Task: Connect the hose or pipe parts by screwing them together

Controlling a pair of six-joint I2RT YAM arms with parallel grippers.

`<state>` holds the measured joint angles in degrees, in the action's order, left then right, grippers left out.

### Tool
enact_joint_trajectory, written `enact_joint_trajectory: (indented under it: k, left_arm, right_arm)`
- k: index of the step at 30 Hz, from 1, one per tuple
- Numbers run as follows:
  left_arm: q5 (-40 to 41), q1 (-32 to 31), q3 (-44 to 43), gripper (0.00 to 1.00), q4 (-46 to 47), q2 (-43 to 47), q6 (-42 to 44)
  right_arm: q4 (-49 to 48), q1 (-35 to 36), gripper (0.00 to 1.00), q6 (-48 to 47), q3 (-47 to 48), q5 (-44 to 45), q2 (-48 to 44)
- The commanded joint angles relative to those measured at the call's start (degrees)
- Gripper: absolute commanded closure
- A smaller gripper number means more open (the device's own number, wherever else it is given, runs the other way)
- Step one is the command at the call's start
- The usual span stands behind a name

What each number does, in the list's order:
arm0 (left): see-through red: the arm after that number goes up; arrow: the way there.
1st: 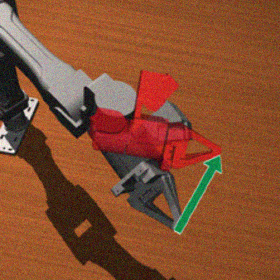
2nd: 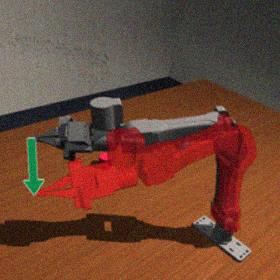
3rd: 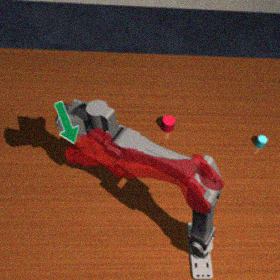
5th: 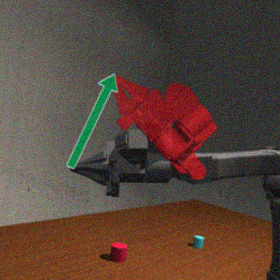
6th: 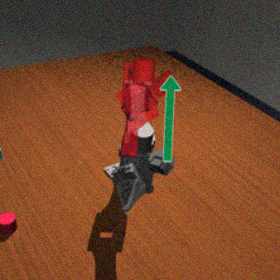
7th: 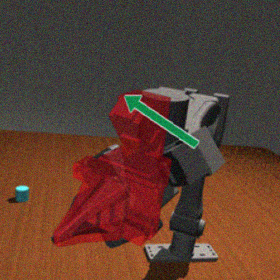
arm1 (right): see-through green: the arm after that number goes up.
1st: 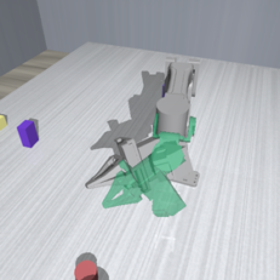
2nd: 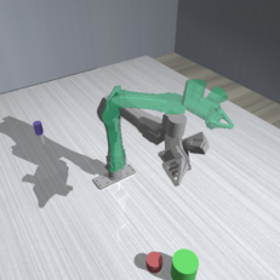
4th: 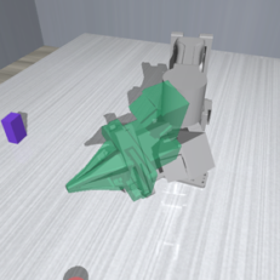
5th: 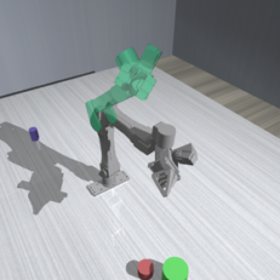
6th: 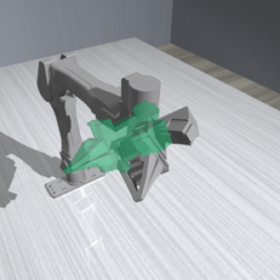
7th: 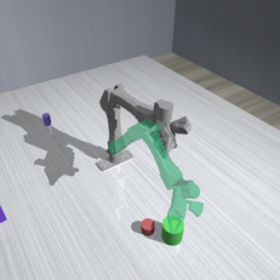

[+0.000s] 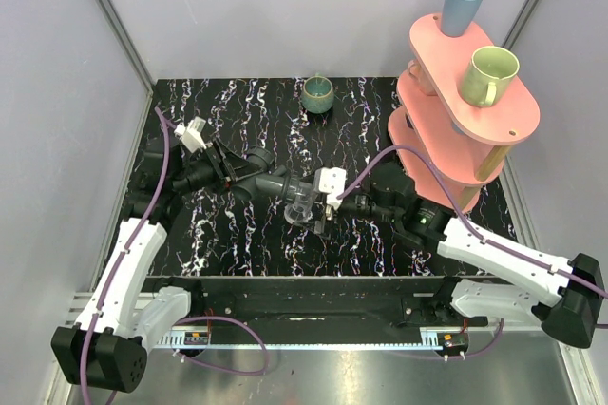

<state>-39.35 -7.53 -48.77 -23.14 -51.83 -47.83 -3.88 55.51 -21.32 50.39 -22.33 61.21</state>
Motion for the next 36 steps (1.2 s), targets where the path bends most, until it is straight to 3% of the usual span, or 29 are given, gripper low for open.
enact_joint_trajectory:
  k: [1,11,26,29,32,33,34,36]
  left_arm:
    - [-0.72,0.32,-2.38,1.0,2.31,0.68,-2.53]
    - [-1.6,0.32,-1.32,1.0,2.3,0.95,-3.41]
    - [-2.92,0.32,0.07,1.0,2.74,1.82,-3.05]
    - [-3.88,0.32,2.7,1.0,6.69,3.48,-3.32]
    - [-3.8,0.32,7.79,1.0,14.67,6.99,-4.98]
    - [-3.89,0.32,8.95,1.0,19.05,7.79,-5.95]
    - [-4.06,0.32,10.09,1.0,21.09,8.41,-6.39]
    - [-6.78,0.32,13.52,1.0,29.96,9.64,-8.67]
  right_arm:
    - [-3.33,1.88,0.0,-5.22,0.14,5.53,1.54]
    - [-2.8,5.93,0.0,-11.72,2.17,12.56,6.64]
    - [-5.96,6.98,0.04,-12.87,2.43,11.52,12.44]
    - [-8.16,6.99,0.11,-9.28,2.61,11.87,12.97]
    - [-8.96,6.81,0.25,-4.44,3.83,12.74,13.49]
    - [-8.52,6.72,0.31,-3.21,4.45,12.49,14.19]
    - [-8.08,6.02,0.46,-0.42,5.5,12.05,14.55]
    - [-8.34,5.06,0.58,2.85,6.03,9.94,14.55]
